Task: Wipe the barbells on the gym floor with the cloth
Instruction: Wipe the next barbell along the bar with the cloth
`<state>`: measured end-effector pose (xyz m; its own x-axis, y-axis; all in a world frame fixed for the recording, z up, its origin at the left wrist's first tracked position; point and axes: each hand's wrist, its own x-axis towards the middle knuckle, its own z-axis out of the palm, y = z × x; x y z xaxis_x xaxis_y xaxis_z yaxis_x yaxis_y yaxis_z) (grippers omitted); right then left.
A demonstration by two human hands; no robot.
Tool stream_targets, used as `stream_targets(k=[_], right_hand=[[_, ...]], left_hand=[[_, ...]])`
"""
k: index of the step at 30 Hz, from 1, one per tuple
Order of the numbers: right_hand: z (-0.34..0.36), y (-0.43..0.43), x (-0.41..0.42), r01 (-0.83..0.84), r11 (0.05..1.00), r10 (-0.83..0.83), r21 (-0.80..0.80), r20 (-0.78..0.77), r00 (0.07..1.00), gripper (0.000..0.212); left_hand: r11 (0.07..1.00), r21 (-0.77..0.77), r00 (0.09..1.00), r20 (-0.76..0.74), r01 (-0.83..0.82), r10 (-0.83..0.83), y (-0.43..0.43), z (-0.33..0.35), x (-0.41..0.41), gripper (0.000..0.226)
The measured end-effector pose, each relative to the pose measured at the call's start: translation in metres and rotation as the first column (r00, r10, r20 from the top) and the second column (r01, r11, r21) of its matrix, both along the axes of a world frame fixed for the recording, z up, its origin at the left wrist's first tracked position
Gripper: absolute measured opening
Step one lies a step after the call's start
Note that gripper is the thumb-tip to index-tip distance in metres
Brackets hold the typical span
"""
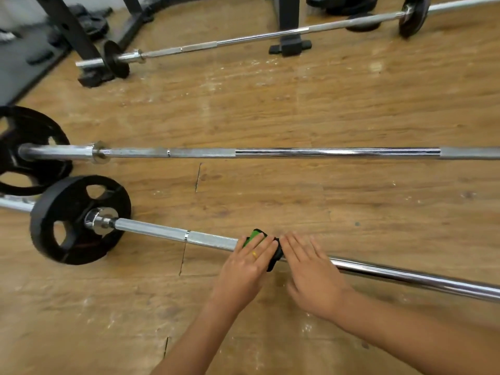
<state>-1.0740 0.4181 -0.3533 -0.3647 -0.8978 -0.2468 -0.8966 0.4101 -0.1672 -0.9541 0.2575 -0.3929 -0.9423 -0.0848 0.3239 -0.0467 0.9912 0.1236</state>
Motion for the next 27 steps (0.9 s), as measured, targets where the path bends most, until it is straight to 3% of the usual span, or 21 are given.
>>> stream_targets(k=[6,10,15,20,25,27], right_hand=[[-0.015,-0.002,0.015,0.143,0.982,-0.149,-0.123,-0.041,0.988,0.081],[-0.016,-0.002,0.016,0.149,0.976,-0.156,-0.159,-0.034,0.987,0.083],[-0.018,-0.001,0.016,0.139,0.982,-0.148,-0.125,-0.064,0.987,0.099],[-0.01,-0.003,0.02,0.136,0.988,-0.143,-0.077,-0.088,0.986,0.096],[-0.001,-0.005,0.025,0.165,0.986,-0.166,-0.021,-0.028,0.986,0.091],[0.004,-0.004,0.024,0.156,0.987,-0.157,0.036,-0.001,0.988,0.093]], left_hand=[[0.998,0.047,0.999,-0.023,-0.047,0.048,-0.013,-0.003,0.012,0.049],[0.99,0.086,0.992,-0.051,-0.115,0.119,-0.042,-0.007,0.032,0.048],[0.942,0.248,0.956,-0.128,-0.227,0.264,-0.014,-0.016,0.027,0.045],[0.977,0.184,0.986,-0.102,-0.109,0.129,-0.017,-0.015,0.029,0.046],[0.872,0.355,0.916,-0.09,-0.338,0.392,0.005,-0.002,0.023,0.049],[0.881,0.352,0.927,-0.082,-0.318,0.367,0.017,-0.001,0.019,0.05]])
